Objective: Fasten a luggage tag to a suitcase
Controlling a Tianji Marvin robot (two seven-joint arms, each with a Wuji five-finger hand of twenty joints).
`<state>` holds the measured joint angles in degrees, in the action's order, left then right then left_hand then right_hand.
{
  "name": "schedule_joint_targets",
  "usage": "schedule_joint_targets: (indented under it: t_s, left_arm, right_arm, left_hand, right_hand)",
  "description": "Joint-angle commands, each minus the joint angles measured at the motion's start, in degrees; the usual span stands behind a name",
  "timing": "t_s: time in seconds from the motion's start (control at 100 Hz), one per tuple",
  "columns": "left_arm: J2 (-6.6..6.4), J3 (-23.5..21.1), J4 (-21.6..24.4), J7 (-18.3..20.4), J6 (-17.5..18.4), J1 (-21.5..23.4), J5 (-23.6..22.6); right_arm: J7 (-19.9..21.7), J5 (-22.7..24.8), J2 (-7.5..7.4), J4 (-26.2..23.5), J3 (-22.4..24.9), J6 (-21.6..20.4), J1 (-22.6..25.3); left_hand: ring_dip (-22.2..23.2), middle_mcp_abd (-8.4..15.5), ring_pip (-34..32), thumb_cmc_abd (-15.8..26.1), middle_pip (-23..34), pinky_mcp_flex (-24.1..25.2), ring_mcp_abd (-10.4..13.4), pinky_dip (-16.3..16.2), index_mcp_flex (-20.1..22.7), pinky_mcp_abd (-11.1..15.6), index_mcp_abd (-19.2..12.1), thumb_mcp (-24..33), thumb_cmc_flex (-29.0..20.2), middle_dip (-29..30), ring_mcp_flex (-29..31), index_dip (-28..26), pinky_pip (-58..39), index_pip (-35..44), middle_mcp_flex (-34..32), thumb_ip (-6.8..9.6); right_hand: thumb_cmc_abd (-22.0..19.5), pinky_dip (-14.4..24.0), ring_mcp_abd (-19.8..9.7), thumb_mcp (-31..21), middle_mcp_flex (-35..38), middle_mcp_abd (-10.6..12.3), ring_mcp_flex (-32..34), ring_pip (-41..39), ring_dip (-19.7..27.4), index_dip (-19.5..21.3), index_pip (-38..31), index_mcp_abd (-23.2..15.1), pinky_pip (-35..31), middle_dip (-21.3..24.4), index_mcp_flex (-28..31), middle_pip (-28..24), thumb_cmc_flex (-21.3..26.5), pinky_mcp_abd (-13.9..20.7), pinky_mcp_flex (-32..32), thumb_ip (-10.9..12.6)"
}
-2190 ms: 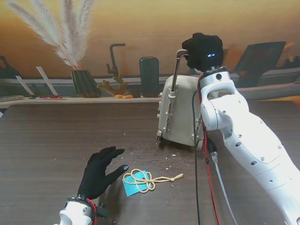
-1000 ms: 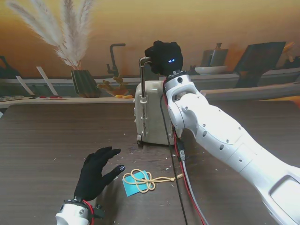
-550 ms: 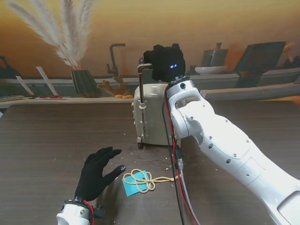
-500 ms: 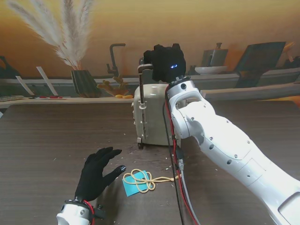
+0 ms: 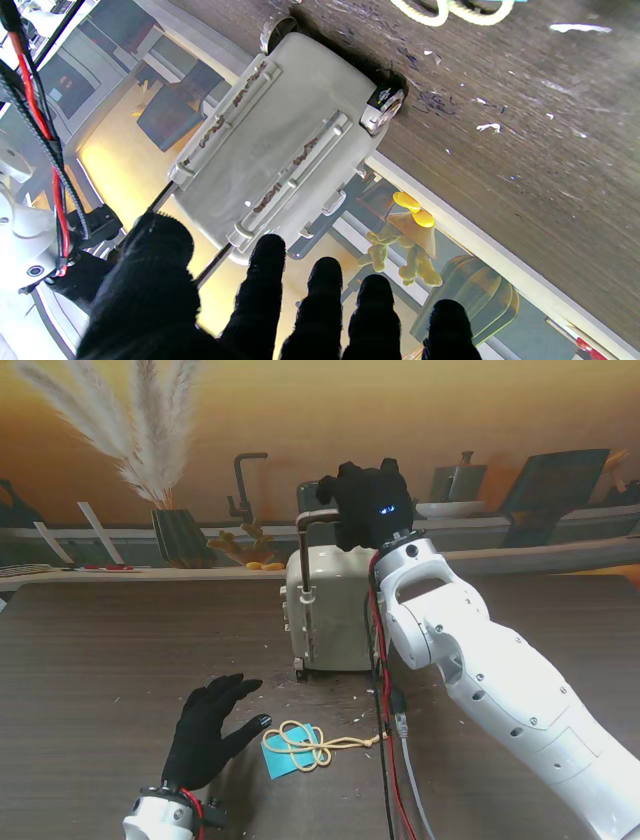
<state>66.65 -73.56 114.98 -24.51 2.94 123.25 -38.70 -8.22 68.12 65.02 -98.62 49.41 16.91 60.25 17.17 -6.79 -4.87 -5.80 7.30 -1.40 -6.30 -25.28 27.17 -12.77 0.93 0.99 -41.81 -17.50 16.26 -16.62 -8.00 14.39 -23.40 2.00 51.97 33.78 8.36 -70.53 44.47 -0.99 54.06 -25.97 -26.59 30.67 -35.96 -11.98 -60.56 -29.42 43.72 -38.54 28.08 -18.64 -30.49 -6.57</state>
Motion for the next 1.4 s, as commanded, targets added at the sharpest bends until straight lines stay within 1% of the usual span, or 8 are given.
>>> schedule_joint_targets:
  t_s: [0.0, 0.33, 0.51, 0.67, 0.82, 1.09, 1.24, 1.39]
  left_arm:
    - [-0.03, 0.1, 0.3, 0.9, 0.2, 0.1, -0.3]
    - [-0.04, 0.3, 0.3, 0.8, 0.3, 0.1, -0.4]
    - [-0.02, 0.4, 0.5, 0.8, 0.5, 0.2, -0.1]
    - [-0.06, 0.3, 0.7, 0.8, 0.6, 0.3, -0.3]
    - [-0.05, -0.1, 1.2, 0.5, 0.6, 1.0, -0.9]
    - [-0.06, -1.1, 3.6, -0.9, -0.1, 3.7, -3.0]
    - [-0.23, -1.2, 5.7, -1.8, -2.5, 5.7, -5.9]
    - [-0.37, -1.5, 7.8, -2.3, -4.2, 7.8, -8.0]
  right_arm:
    - [1.2, 0.6, -0.82, -1.5, 0.6, -0.6, 1.1]
    - [5.4, 2.7, -1.72, -8.2, 4.4, -3.6, 5.4]
    - [1.9, 2.0, -1.54, -10.1, 6.4, -5.5, 7.1]
    - [-2.2, 0.4, -1.34, -13.5, 10.0, -8.3, 10.8]
    - [-6.5, -1.1, -1.26, -19.2, 15.9, -11.9, 18.4]
    - [-12.5, -2.0, -1.36, -28.9, 29.5, -19.6, 39.7]
    - [-16.3, -2.0, -1.22, -29.6, 33.3, -22.9, 49.4]
    - [-19.0, -2.1, -1.24, -27.4, 33.2, -24.6, 55.3]
  left_hand:
    - [-1.7, 1.2, 0.1, 1.9, 0.2, 0.2, 1.3, -0.4, 1.0, 4.7, 0.1, -1.2, -0.8, 1.2, 0.2, 0.3, 0.9, 0.4, -0.4, -0.02]
    - [-1.7, 1.2, 0.0, 1.9, 0.1, 0.2, 1.3, -0.4, 0.9, 4.6, 0.0, -1.2, -1.1, 1.2, 0.3, 0.3, 0.9, 0.4, -0.3, -0.01]
    - [-1.8, 1.2, 0.1, 1.7, 0.2, 0.2, 1.4, -0.3, 0.9, 4.7, 0.0, -1.3, -1.2, 1.2, 0.3, 0.3, 0.9, 0.4, -0.3, -0.01]
    - [-1.8, 1.2, 0.1, 1.4, 0.2, 0.2, 1.4, -0.3, 0.8, 4.7, 0.0, -1.3, -1.2, 1.2, 0.3, 0.3, 0.9, 0.4, -0.3, 0.0]
    - [-1.8, 1.2, 0.1, 0.9, 0.2, 0.3, 1.4, -0.3, 1.0, 4.7, 0.1, -1.2, -1.3, 1.2, 0.3, 0.3, 1.0, 0.5, -0.3, 0.04]
    - [-1.8, 1.2, 0.2, -0.4, 0.3, 0.4, 1.2, -0.3, 1.9, 4.7, 0.3, -1.0, -2.1, 1.2, 0.2, 0.2, 1.0, 0.8, -0.6, 0.16]
    - [-1.8, 1.2, 0.0, -1.6, 0.5, 0.2, 0.9, -0.3, 3.0, 4.8, 0.6, -1.0, -2.6, 1.1, 0.6, 0.0, 0.9, 1.2, -1.3, 0.21]
    - [-1.7, -0.1, -0.1, -2.4, 0.4, -0.1, 0.8, -0.4, 3.4, 4.9, 0.7, -0.8, -3.2, 1.2, 1.1, -0.1, 0.7, 1.3, -1.7, 0.3]
  right_hand:
    - [1.4, -0.6, 1.0, 1.7, -1.9, 0.5, -1.8, 1.3, 0.9, 1.0, 1.3, 1.5, 1.1, 0.9, -1.9, 1.3, -2.5, -1.3, 1.3, -1.5]
    - [-0.5, -0.4, 1.4, 7.1, -3.8, 0.4, -3.7, 3.3, 1.1, 0.7, 4.1, 2.8, 2.8, 1.5, -4.0, 3.0, -7.3, -1.1, 2.8, -3.5]
    - [0.8, -1.5, 2.4, 6.5, -5.1, 0.0, -6.3, 7.6, 3.2, -2.0, 8.7, 3.6, 7.0, 4.5, -6.3, 7.1, -12.3, -1.7, 5.4, -5.5]
    - [-0.5, -2.5, 3.3, 6.6, -6.6, -0.6, -8.6, 10.2, 4.6, -3.4, 9.6, 4.2, 9.1, 6.8, -7.5, 9.6, -15.6, -1.9, 7.3, -6.0]
    - [-5.0, -3.3, 3.9, 9.7, -7.4, -1.4, -10.2, 11.6, 5.6, -4.3, 9.8, 4.6, 10.3, 8.2, -8.2, 10.5, -15.6, -1.8, 8.7, -5.8]
    - [-11.0, -3.3, 4.4, 17.6, -5.3, -2.1, -9.1, 10.8, 5.3, -4.9, 10.2, 5.5, 9.7, 8.1, -7.6, 10.2, -12.4, -1.8, 8.6, -4.2]
    - [-11.2, -2.6, 4.3, 19.1, -2.0, -2.3, -5.9, 8.5, 3.9, -4.0, 8.8, 6.2, 7.6, 5.9, -4.9, 7.3, -9.3, -2.2, 6.2, -3.0]
    - [-10.0, -2.0, 4.1, 17.8, 0.0, -2.5, -3.6, 6.5, 2.6, -2.8, 7.4, 6.5, 5.5, 4.1, -2.6, 5.4, -7.0, -2.5, 4.1, -1.8]
